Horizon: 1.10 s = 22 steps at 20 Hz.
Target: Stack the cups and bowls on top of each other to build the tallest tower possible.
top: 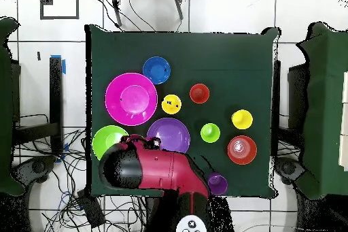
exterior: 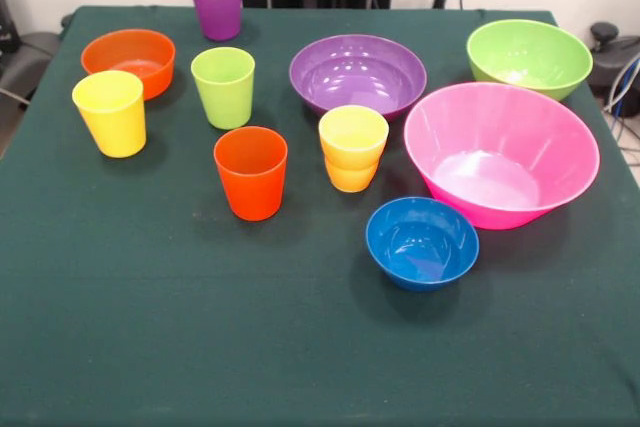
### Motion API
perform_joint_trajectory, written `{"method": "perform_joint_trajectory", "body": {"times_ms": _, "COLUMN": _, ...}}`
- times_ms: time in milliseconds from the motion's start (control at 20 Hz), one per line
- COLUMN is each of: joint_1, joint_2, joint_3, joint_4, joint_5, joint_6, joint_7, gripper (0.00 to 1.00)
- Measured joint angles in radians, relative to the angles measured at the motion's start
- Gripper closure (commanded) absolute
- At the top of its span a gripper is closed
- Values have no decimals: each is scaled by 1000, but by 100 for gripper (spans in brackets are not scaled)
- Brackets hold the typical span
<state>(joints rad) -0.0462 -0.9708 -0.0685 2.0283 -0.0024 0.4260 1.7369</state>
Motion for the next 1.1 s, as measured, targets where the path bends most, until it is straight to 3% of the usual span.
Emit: {"method": "perform_joint_trajectory", "body": {"times_ms": 1100, "joint_1": -64, "joint_2": 209, "joint_3": 0, "joint_4": -96, "joint_5": 1, "joint_6": -89, "joint_7": 3, "gripper": 0}}
